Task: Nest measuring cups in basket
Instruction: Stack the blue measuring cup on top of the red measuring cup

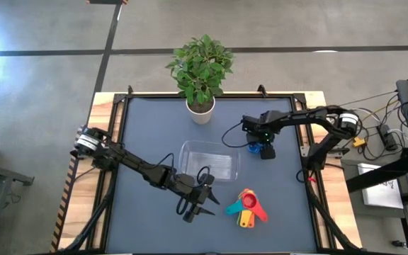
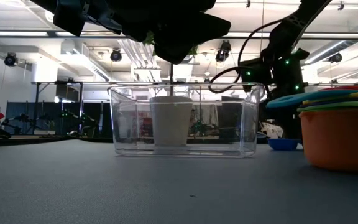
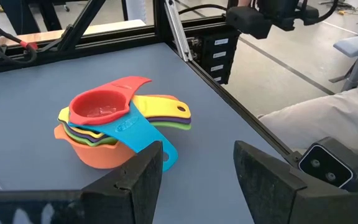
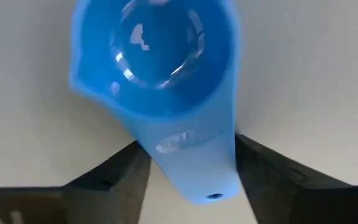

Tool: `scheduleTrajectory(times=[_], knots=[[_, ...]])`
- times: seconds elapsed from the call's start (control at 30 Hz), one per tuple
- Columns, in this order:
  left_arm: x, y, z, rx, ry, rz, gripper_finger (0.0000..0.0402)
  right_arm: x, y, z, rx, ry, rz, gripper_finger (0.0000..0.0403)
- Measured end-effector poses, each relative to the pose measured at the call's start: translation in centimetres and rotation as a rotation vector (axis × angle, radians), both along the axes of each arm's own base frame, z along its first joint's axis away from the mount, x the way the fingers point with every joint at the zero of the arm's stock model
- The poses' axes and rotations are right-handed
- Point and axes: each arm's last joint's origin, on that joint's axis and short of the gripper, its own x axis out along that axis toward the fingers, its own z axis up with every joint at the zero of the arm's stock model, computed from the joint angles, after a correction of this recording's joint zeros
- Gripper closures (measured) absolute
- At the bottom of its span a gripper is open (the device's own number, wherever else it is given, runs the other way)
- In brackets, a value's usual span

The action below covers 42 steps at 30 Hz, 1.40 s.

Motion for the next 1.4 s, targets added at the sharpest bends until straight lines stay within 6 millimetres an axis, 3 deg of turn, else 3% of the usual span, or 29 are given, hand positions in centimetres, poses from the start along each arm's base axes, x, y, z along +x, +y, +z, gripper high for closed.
scheduleTrajectory(times=[0.17, 0.47, 0.63, 0.8, 1.07, 1.23, 1.4], knots=[[0.0, 0.0, 0.0, 0.0, -0.001, 0.0, 0.0222, -0.2, 0.2, 0.6, 0.001, -0.022, -0.022, 0.0262], [0.0, 0.0, 0.0, -0.003, 0.0, 0.002, 0.0222, -0.9, 0.8, 1.8, -0.01, -0.021, -0.145, 0.0263], [0.0, 0.0, 0.0, -0.01, 0.003, 0.004, 0.0222, -2.1, 2.7, 3.8, -0.01, 0.007, -0.31, 0.0263], [0.0, 0.0, 0.0, -0.01, 0.003, 0.005, 0.0222, -3.3, 6.4, 6.9, 0.055, -0.098, -0.499, 0.0263], [-0.1, 0.1, 0.6, -0.046, 0.004, 0.039, 0.0222, -4.6, 14.6, 10.4, 0.261, -0.335, -0.763, 0.0263], [0.0, 0.2, 0.6, -0.05, 0.007, 0.081, 0.0222, -4.4, 19.8, 10.9, 0.389, -0.47, -0.76, 0.0263], [0.2, 0.2, 0.9, -0.06, 0.005, 0.113, 0.0222, -3.3, 23.9, 9.7, 0.423, -0.47, -0.727, 0.0263]])
